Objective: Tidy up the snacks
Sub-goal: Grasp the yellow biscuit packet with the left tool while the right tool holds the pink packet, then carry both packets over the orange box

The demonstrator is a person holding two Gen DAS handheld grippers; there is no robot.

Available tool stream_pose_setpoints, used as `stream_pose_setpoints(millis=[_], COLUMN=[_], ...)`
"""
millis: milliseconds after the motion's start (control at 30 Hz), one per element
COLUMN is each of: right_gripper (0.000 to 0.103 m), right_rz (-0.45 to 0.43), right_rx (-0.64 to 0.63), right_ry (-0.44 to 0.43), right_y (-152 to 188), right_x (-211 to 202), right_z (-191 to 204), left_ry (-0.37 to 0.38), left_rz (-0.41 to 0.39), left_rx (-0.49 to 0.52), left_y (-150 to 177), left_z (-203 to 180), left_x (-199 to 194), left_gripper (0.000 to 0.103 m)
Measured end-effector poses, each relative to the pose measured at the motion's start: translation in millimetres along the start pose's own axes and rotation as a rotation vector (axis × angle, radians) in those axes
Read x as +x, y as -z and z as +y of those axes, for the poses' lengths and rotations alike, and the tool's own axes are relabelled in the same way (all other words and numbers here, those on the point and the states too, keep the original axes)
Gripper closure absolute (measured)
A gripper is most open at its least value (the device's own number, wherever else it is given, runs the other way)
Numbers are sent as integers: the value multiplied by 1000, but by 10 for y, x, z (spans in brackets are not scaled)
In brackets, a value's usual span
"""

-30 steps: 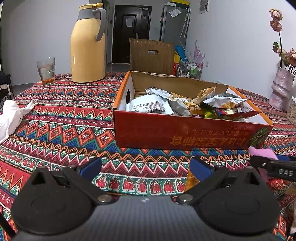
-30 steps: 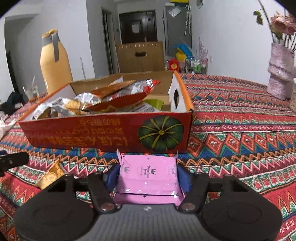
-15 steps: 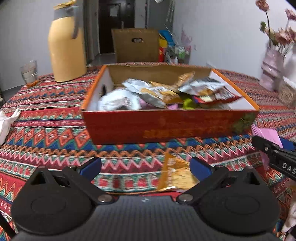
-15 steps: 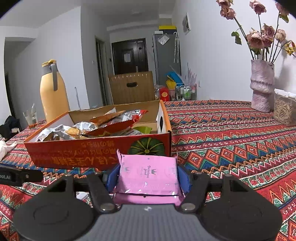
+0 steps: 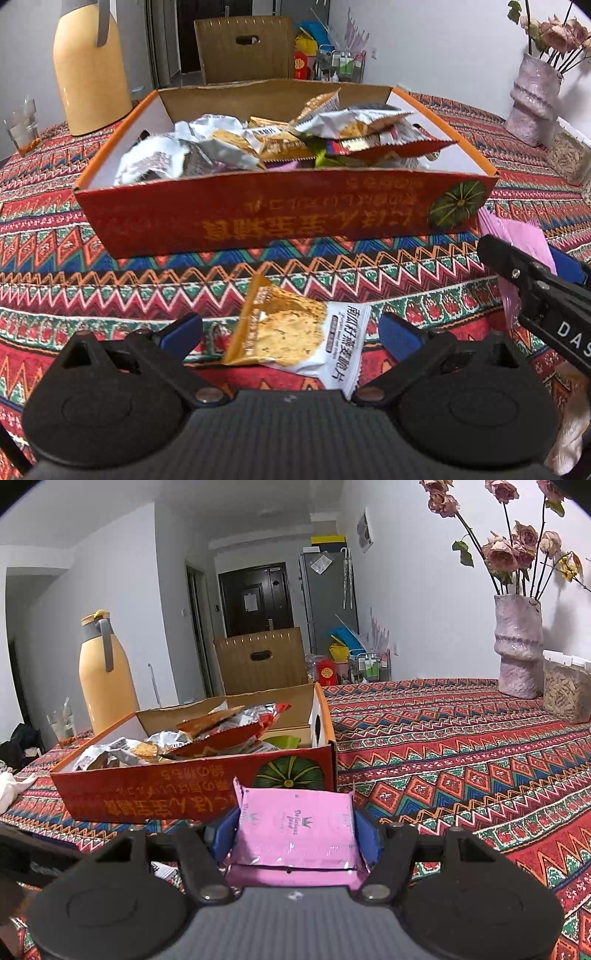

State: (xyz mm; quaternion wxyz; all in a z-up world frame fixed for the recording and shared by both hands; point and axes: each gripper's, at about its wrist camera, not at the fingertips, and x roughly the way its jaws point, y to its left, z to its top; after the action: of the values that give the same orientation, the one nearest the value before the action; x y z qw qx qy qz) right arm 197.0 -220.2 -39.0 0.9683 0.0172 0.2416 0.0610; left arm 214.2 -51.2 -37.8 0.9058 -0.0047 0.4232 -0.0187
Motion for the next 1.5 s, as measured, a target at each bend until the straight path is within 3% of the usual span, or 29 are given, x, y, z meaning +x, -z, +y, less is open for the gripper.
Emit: stream_pose_setpoints(millis=[400, 667, 800, 1100, 1500], right_gripper=[38, 38, 38, 38, 38], right_rz=[-8, -16, -22, -33, -81], right_rx=[2, -7, -16, -38, -79], right_ry=[-9, -11, -12, -24, -47], right_y=[9, 14, 21, 24, -224], right_x=[-12, -22, -32, -55, -185], right_z=[9, 20, 37, 80, 201], left_ry=[-23, 4, 5, 21, 18], left_rz=[-49, -91, -98, -149, -300], left_rx=[31, 52, 48, 17, -3], left_y=[193, 258, 267, 240, -103], left_z=[-122, -150, -136, -23, 138], left_x=[11, -137, -173, -366, -781], left_gripper=[4, 41, 48, 50, 50])
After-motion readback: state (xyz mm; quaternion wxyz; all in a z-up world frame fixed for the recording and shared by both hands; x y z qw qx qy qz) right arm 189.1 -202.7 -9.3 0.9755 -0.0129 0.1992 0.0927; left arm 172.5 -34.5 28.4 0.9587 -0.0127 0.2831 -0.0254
